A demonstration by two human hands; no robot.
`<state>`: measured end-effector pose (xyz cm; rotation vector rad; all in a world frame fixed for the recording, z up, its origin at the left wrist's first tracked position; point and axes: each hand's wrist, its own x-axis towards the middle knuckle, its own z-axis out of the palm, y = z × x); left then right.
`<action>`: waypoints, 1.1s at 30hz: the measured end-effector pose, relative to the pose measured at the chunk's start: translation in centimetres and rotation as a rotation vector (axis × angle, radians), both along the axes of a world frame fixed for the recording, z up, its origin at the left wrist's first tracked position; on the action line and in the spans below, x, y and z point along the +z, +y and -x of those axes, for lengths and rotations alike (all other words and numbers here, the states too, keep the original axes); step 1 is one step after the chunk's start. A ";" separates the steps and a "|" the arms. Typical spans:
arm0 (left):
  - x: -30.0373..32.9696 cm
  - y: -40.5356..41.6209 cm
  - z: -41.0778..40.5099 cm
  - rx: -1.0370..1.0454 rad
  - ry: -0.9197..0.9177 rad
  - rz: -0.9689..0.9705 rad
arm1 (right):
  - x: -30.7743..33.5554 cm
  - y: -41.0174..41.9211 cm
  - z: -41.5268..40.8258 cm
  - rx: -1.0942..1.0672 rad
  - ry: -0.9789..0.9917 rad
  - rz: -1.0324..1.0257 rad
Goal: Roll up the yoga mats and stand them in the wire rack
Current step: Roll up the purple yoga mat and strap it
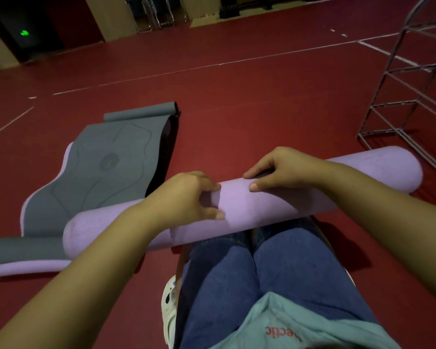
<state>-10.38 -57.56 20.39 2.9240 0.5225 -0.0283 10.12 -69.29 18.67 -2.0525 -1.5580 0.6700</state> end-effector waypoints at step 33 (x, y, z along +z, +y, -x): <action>-2.7 0.9 -1.1 0.035 0.015 -0.265 | -1.5 0.6 1.0 0.134 -0.582 0.082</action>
